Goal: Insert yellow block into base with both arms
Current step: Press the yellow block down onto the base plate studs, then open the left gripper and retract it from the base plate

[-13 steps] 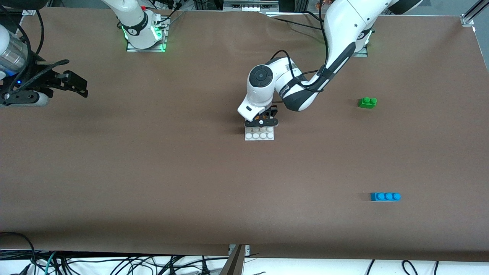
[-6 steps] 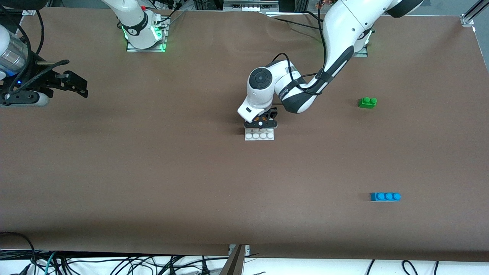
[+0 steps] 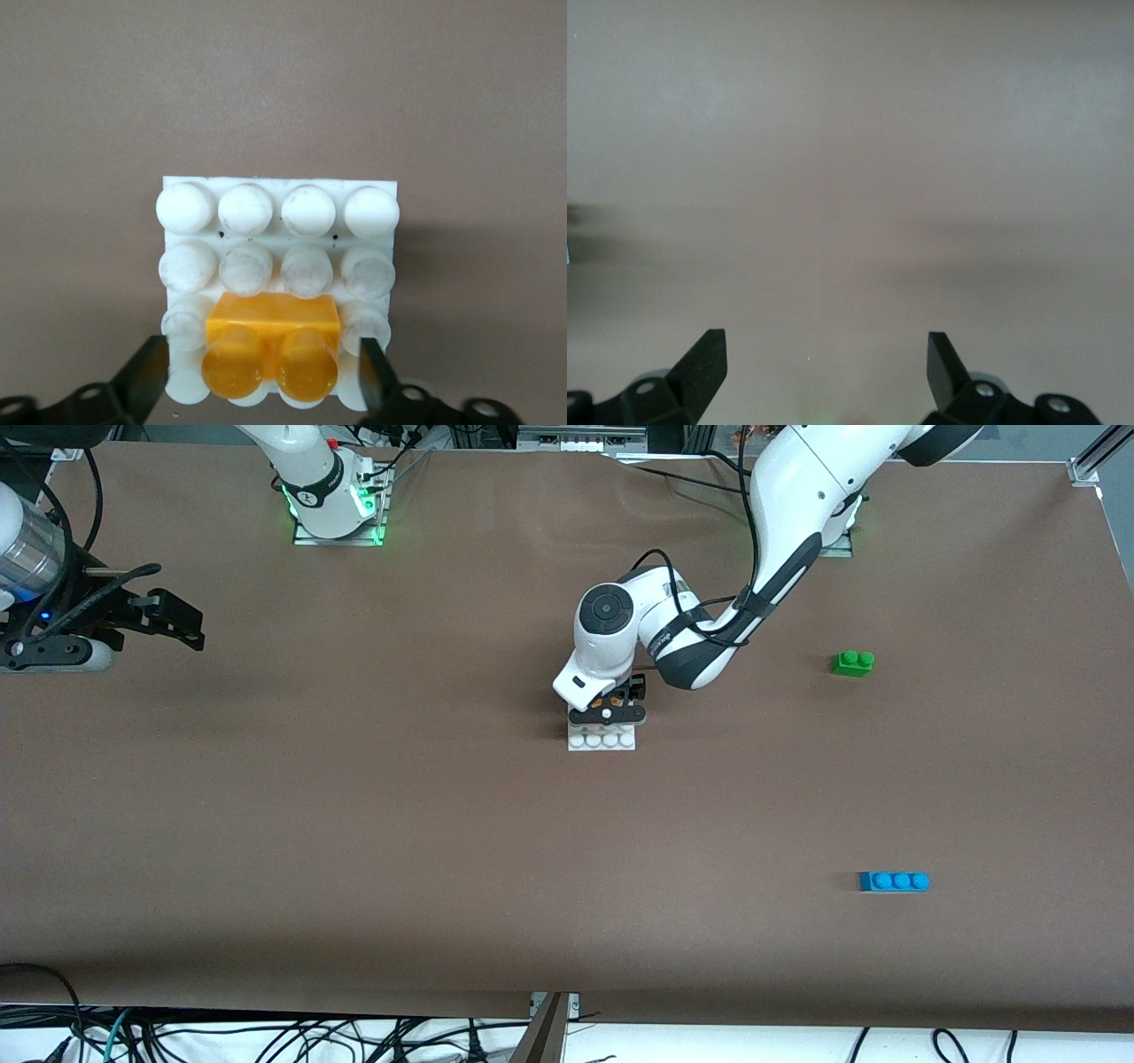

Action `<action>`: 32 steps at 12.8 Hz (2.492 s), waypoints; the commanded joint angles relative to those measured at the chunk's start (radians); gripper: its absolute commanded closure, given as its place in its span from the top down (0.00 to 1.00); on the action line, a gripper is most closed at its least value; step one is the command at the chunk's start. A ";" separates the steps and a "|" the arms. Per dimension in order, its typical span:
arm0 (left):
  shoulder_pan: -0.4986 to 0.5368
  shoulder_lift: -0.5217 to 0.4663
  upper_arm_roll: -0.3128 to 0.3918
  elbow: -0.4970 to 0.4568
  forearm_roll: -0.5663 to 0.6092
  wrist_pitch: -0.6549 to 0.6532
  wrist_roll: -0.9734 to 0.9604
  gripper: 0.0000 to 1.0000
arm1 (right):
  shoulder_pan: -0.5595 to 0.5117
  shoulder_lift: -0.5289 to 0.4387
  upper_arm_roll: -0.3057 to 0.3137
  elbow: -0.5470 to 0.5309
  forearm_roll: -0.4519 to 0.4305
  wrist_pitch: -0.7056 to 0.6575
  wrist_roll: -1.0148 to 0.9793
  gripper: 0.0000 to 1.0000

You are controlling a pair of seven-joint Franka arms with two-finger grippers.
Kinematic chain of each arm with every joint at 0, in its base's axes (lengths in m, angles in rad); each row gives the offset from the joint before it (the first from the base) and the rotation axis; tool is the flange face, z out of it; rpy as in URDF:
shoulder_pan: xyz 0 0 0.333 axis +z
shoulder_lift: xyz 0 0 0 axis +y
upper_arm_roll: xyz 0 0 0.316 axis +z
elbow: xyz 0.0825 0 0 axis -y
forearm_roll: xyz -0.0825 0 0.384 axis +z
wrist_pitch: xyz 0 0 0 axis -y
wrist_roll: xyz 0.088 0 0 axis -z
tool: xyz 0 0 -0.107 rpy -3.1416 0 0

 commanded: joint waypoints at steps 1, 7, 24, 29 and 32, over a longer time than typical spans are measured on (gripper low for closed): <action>0.008 -0.060 -0.011 0.001 -0.020 -0.067 -0.018 1.00 | -0.007 -0.008 0.007 -0.004 -0.005 -0.043 0.010 1.00; 0.180 -0.305 -0.041 0.059 -0.253 -0.285 0.271 1.00 | -0.005 -0.003 0.008 0.002 -0.006 -0.031 -0.005 1.00; 0.190 -0.664 0.571 0.054 -0.462 -0.508 0.936 1.00 | -0.005 -0.002 0.008 0.002 -0.003 -0.019 -0.003 1.00; 0.227 -0.724 0.581 -0.012 -0.453 -0.503 1.033 1.00 | -0.005 -0.002 0.008 0.002 -0.003 -0.017 -0.003 1.00; 0.247 -0.723 0.572 -0.006 -0.453 -0.505 1.033 1.00 | -0.005 -0.002 0.008 0.002 -0.003 -0.017 -0.002 1.00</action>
